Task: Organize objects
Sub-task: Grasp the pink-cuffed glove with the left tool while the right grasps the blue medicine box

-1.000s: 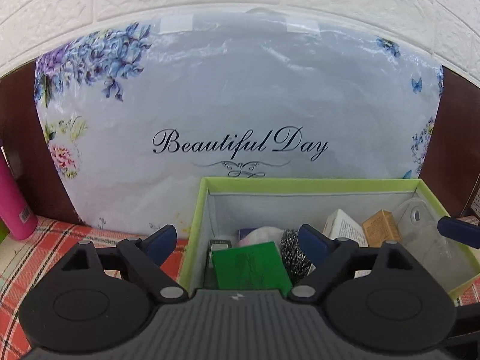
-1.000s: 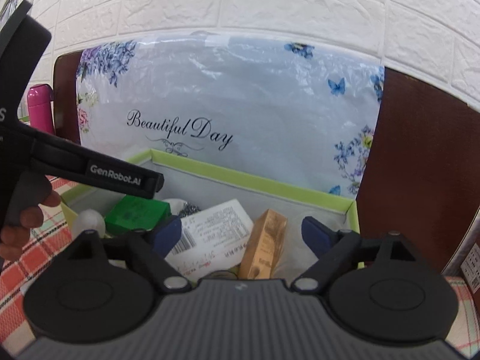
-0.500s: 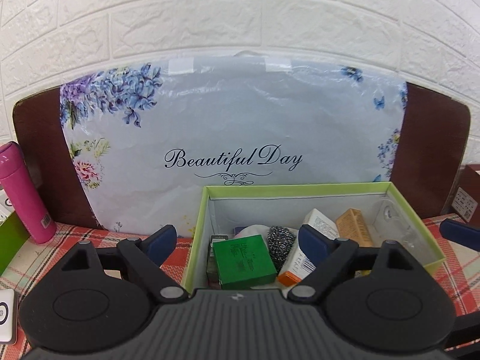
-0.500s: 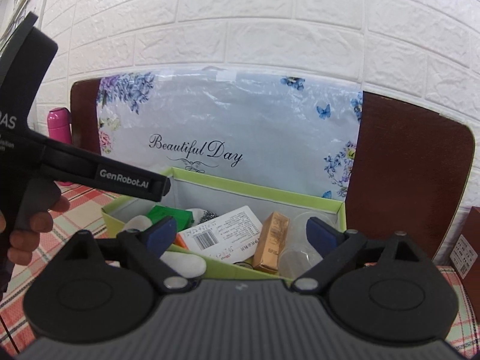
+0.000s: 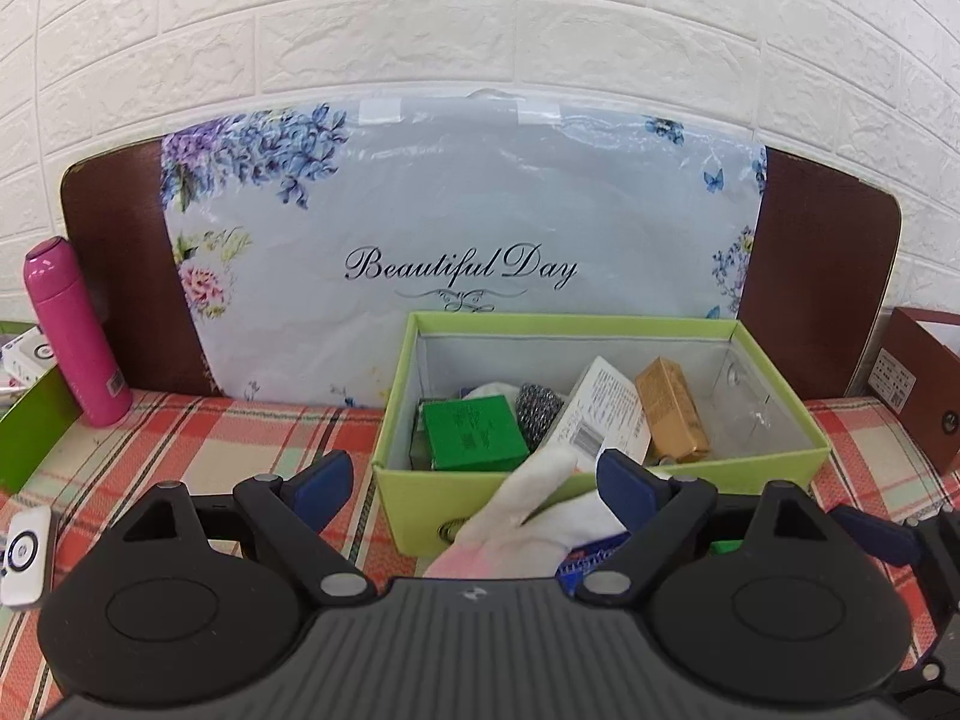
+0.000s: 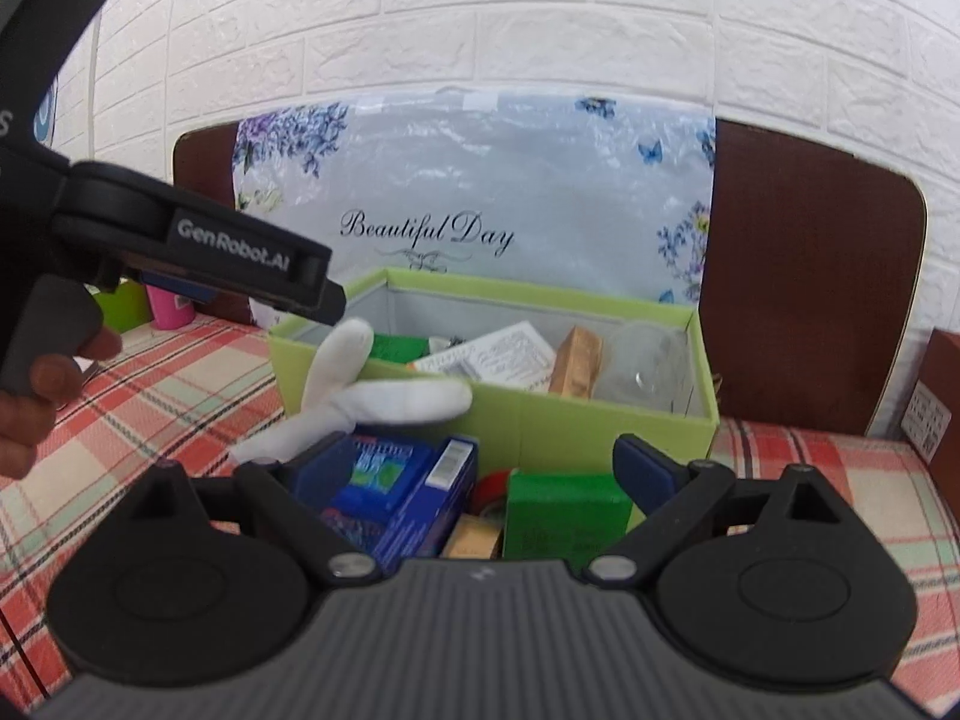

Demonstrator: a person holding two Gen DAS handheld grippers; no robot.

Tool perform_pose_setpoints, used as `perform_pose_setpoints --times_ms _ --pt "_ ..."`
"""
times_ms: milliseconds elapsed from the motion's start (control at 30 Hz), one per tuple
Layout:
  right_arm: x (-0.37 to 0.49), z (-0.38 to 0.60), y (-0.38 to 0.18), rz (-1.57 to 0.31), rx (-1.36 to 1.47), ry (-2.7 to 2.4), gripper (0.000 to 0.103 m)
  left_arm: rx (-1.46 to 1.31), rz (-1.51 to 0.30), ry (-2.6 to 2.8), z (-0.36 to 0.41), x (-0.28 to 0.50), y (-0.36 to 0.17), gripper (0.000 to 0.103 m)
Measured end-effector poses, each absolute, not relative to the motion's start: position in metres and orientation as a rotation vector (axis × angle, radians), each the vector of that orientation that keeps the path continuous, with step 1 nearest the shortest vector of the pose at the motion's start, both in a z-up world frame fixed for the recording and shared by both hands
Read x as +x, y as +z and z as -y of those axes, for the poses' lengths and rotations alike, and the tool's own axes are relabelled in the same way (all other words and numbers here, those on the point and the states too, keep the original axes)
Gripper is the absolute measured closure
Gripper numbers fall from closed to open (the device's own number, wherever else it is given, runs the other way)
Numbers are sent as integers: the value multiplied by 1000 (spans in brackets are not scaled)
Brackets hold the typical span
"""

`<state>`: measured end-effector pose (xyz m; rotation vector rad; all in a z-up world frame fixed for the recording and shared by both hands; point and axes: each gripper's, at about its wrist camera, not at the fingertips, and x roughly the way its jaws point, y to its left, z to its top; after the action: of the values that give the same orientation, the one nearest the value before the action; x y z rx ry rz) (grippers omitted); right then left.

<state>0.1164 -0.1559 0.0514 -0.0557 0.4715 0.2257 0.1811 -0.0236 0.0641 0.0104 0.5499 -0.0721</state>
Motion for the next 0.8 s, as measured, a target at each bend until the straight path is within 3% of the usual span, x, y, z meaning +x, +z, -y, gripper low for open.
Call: perform_pose_setpoints --times_ms 467,633,800 --pt "108 141 23 -536 -59 238 9 -22 -662 -29 12 164 27 12" --pt "111 130 20 -549 -87 269 27 -35 -699 -17 5 170 15 12" --pt "117 121 14 -581 -117 271 59 -42 -714 -18 0 173 9 12"
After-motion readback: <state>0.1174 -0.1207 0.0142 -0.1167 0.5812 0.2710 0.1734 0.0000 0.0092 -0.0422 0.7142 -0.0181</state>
